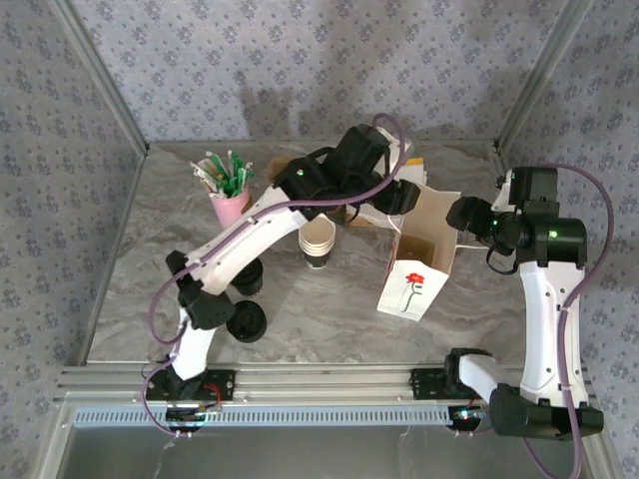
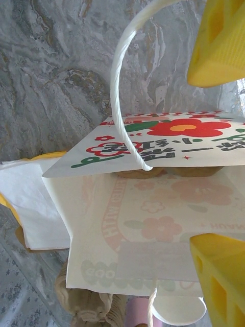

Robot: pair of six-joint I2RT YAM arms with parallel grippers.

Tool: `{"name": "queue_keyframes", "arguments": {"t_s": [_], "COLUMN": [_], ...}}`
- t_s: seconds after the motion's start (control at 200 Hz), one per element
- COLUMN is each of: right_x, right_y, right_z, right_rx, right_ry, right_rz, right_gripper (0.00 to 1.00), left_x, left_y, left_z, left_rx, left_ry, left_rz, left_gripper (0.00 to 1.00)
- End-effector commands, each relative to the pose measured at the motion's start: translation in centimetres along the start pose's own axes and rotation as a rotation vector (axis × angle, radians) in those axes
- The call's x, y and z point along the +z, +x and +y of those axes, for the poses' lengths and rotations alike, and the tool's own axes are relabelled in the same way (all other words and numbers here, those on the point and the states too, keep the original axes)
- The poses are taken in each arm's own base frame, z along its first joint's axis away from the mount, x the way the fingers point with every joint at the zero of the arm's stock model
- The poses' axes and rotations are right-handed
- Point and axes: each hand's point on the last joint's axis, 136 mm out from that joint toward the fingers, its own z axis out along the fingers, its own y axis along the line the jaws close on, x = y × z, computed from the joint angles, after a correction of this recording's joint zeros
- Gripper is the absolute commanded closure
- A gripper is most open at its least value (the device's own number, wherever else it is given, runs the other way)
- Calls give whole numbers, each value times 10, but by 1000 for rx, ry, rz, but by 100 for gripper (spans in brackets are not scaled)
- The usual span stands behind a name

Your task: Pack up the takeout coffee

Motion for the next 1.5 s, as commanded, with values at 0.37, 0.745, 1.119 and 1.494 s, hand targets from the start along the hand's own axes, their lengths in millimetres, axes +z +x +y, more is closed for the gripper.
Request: {"name": "queue_keyframes", "arguments": {"t_s": [0.37,0.745,1.119,1.494], "right_x": [-9,-6,-4,-2], "right_y": [-7,-6,-2,2], "right_z": [7,7,4,1], "right_rx": [-10,-10,-12,-15], "right_ry": [-29,-29,-23,-13], "right_rz": [-27,-20,-11,-5], "right_gripper": [23,23,23,23], "left_x": [10,0,-1,16], "left_y": [9,8,29,47], "left_z": [-6,2,39,46], "left_rx": [113,78,-60,-266], "left_ry": [21,8,-24,76], "left_rz": [67,58,27,23], "left_gripper": [71,100,100,100]}}
